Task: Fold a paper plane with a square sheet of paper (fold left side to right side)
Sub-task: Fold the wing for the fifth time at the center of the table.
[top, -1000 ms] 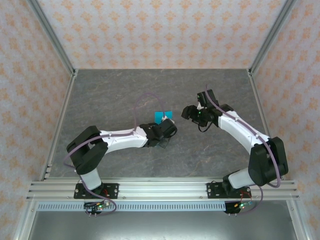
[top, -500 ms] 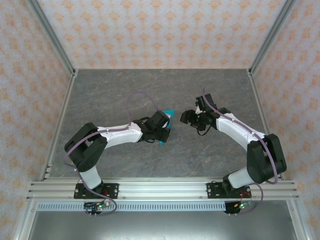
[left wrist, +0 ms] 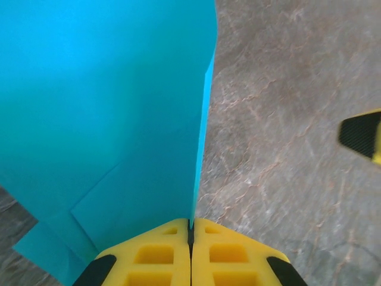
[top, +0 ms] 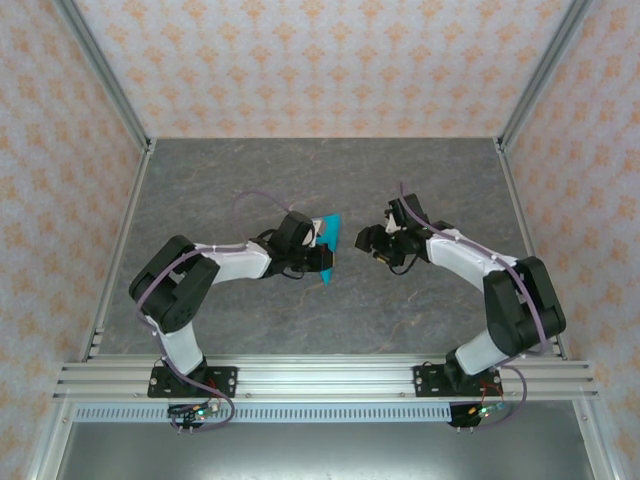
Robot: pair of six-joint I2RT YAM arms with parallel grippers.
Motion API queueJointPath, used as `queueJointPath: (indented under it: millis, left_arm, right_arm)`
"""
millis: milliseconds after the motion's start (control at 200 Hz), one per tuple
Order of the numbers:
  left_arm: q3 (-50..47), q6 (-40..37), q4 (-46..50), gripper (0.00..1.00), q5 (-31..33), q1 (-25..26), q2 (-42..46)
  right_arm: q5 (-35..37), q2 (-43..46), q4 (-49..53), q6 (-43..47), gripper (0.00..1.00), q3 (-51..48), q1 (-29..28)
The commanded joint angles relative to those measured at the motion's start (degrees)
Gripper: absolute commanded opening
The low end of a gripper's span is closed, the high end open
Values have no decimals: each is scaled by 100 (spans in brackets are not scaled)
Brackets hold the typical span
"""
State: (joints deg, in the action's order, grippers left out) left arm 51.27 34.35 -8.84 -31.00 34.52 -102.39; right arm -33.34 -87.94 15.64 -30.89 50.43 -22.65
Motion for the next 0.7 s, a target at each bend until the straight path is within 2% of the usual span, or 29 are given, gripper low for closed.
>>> queueJointPath:
  millis: [0, 340, 510, 696]
  left_arm:
    - [-120, 382, -636, 4, -510, -83, -145]
    - [-481, 626, -979, 2, -688, -287, 99]
    - [-760, 650, -1002, 1, -642, -407, 384]
    - [-1052, 882, -1473, 1, -845, -622, 339]
  right_arm:
    - [-137, -122, -432, -151, 60, -69, -146]
    - [-372, -414, -1708, -653, 57, -268, -372]
    - [-392, -406, -1786, -580, 57, -280, -372]
    - [-480, -538, -1843, -600, 57, -204, -404]
